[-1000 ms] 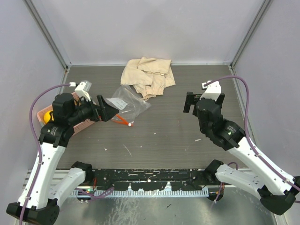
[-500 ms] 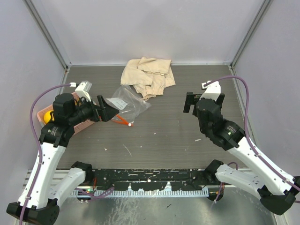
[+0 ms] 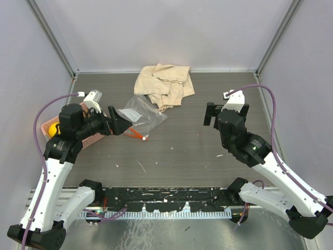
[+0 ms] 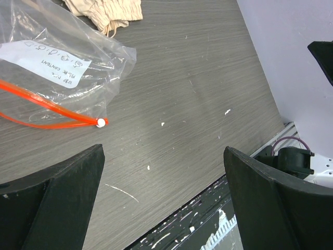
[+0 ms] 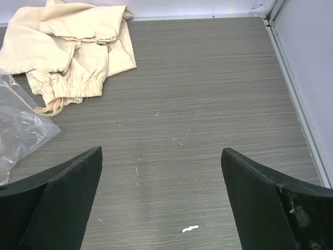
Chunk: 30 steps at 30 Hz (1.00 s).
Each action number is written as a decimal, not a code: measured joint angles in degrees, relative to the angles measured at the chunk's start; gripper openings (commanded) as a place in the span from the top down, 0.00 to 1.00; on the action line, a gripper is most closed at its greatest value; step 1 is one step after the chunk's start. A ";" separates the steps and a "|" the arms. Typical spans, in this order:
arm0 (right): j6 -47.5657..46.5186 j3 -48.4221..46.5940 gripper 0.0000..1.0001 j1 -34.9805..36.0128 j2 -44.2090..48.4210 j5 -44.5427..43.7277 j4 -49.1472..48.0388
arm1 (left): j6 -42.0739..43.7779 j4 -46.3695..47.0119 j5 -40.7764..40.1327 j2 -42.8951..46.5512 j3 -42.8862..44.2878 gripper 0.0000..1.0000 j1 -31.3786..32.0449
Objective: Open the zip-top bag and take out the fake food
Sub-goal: Reset both arms
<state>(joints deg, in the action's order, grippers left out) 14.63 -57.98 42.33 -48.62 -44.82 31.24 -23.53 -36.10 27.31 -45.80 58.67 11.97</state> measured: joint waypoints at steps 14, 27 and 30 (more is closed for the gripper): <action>-0.20 0.55 0.00 0.00 0.00 -0.04 -0.07 | 0.00 0.26 0.04 0.00 -0.02 0.02 0.00; -0.20 1.09 0.00 0.00 0.02 -0.04 -0.04 | 0.17 0.74 0.83 -0.92 -0.02 0.02 0.00; -0.20 1.27 0.00 0.00 0.02 -0.09 -0.09 | 0.15 0.85 1.07 -1.29 -0.02 0.02 0.00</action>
<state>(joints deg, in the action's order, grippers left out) 14.44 -56.71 42.33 -48.60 -44.91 31.16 -23.38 -35.24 28.38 -47.09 58.65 11.97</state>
